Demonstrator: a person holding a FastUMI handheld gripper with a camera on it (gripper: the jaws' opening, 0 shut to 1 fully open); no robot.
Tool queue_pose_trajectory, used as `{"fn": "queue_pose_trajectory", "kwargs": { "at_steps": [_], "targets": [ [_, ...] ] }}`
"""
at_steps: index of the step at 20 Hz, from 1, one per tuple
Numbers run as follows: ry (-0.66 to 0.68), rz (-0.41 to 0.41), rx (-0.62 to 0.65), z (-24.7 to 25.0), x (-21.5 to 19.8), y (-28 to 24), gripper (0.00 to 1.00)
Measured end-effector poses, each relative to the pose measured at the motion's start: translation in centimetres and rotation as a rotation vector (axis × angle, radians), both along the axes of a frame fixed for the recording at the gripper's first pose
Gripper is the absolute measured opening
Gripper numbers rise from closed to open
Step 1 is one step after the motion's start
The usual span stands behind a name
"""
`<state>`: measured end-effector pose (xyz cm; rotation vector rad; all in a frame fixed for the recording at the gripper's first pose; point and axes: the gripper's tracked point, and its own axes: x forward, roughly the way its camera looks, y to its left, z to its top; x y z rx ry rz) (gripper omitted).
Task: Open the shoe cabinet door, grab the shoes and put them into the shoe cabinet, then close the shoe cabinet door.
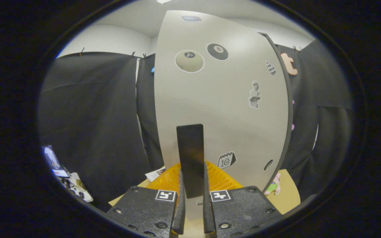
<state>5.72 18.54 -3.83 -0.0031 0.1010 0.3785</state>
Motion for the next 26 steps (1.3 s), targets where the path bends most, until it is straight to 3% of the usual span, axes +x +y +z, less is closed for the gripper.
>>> {"fn": "queue_pose_trajectory", "kwargs": {
  "at_steps": [7,14,20,22,26],
  "targets": [
    [-0.006,-0.071,-0.017,-0.2,-5.5,-7.4,0.22],
    [-0.021,-0.246,-0.038,-0.4,-8.5,-16.7,0.11],
    [-0.03,-0.408,-0.021,0.6,-8.7,-26.4,0.04],
    [-0.018,-0.38,0.027,0.6,-8.5,-27.3,0.04],
    [-0.022,-0.348,0.006,0.2,-8.0,-27.5,0.04]
  ]
}}
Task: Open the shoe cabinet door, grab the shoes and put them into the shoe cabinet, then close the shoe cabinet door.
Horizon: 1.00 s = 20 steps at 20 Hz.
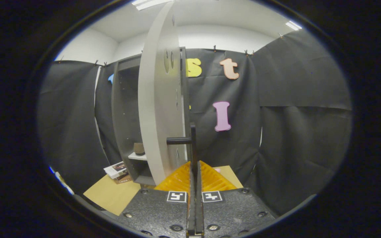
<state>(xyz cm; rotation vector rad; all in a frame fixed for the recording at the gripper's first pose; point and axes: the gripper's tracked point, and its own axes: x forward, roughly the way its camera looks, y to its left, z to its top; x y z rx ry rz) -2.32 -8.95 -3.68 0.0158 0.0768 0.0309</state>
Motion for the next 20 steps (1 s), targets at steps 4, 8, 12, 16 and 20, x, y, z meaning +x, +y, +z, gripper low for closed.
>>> {"fn": "queue_pose_trajectory", "kwargs": {
  "at_steps": [4,8,12,16,20],
  "targets": [
    [0.006,-0.014,0.001,0.2,-0.8,-0.7,0.06],
    [0.033,-0.066,-0.071,-1.3,-3.7,-1.8,0.25],
    [0.101,-0.056,-0.106,-4.7,-7.7,-0.7,0.58],
    [0.166,-0.007,-0.098,-9.3,-9.3,2.6,0.91],
    [0.245,0.081,-0.058,-15.2,-8.2,7.7,0.95]
  ]
}}
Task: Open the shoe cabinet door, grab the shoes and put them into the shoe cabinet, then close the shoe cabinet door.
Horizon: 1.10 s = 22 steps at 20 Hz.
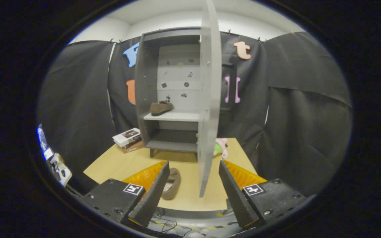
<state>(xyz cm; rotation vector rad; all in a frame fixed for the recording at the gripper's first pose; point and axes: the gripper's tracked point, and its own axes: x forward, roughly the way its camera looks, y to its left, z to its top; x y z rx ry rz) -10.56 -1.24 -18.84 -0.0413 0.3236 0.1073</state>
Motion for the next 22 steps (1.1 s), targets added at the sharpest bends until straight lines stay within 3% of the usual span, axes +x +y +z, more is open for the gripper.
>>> {"fn": "queue_pose_trajectory", "kwargs": {
  "at_steps": [7,11,15,22],
  "targets": [
    [0.206,0.114,0.019,-13.4,5.8,8.9,0.95],
    [0.271,0.136,0.059,-19.9,10.6,12.8,0.95],
    [0.354,0.126,0.066,-25.7,14.5,14.8,0.95],
    [0.449,0.056,0.077,-31.4,20.7,14.7,0.94]
  ]
}}
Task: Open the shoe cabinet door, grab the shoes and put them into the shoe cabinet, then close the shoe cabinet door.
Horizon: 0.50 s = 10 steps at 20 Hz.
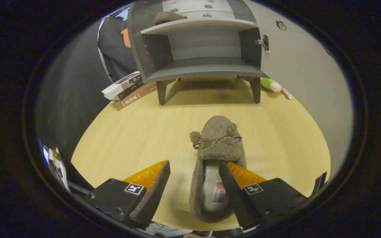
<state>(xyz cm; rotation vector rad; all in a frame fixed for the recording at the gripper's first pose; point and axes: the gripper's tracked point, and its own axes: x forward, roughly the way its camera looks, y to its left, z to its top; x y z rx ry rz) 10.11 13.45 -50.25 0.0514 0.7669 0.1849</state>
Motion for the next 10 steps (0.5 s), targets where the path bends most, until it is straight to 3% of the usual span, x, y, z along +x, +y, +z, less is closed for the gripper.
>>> {"fn": "queue_pose_trajectory", "kwargs": {
  "at_steps": [5,6,10],
  "targets": [
    [0.039,-0.004,0.003,-1.6,2.7,0.5,0.9],
    [0.044,-0.003,0.009,-1.6,2.6,0.3,0.82],
    [0.037,0.012,-0.002,-1.0,2.3,-0.5,0.12]
  ]
}}
